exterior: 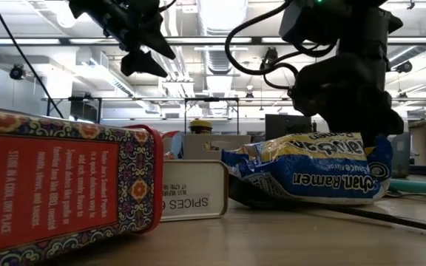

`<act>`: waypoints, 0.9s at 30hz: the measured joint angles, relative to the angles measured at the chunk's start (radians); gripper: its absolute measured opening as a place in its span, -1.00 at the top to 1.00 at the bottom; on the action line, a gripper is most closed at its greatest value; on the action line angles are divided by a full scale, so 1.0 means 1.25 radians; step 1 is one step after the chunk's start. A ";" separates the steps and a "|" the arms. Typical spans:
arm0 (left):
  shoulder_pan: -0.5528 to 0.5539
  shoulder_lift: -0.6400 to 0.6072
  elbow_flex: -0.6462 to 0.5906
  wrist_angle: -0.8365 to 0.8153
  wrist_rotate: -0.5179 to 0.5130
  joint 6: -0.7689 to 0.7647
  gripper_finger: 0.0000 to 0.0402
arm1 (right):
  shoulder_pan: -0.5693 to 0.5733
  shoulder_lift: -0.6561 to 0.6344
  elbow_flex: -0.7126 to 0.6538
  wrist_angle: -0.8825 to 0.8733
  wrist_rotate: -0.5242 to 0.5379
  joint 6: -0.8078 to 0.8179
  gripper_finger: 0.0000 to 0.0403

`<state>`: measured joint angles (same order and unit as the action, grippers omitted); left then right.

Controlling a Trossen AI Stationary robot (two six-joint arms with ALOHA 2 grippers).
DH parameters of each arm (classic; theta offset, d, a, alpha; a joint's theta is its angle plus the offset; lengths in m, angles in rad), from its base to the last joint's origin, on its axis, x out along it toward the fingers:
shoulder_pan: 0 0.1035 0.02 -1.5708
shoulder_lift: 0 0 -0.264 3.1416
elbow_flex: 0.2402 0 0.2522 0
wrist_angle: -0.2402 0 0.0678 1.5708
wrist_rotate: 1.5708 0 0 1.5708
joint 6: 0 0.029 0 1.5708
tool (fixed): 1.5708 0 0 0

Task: Pick & Place Food Item
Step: Put the right light blue spoon into the black bin

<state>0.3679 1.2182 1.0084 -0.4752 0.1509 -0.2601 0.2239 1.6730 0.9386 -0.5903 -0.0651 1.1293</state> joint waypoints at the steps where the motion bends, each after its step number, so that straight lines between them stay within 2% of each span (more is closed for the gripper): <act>1: 0.000 0.000 0.000 0.000 0.000 0.002 -0.45 | 0.000 0.000 0.000 0.000 0.003 0.006 0.19; 10: 0.000 0.000 0.000 0.000 0.000 0.014 -0.45 | -0.002 0.008 0.000 0.002 0.009 0.032 0.19; 19: 0.000 0.000 0.000 -0.001 0.000 0.014 -0.45 | -0.002 0.095 0.071 -0.054 0.020 -0.002 0.21; 23: 0.000 0.000 0.000 -0.010 0.001 0.015 -0.45 | -0.001 0.126 0.106 -0.118 0.030 -0.035 0.41; 27: 0.000 0.000 0.000 -0.012 0.001 0.016 -0.45 | -0.003 0.134 0.114 -0.136 0.034 -0.062 0.80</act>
<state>0.3676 1.2186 1.0084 -0.4908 0.1516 -0.2405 0.2205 1.8408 1.0815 -0.7602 -0.0224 1.0514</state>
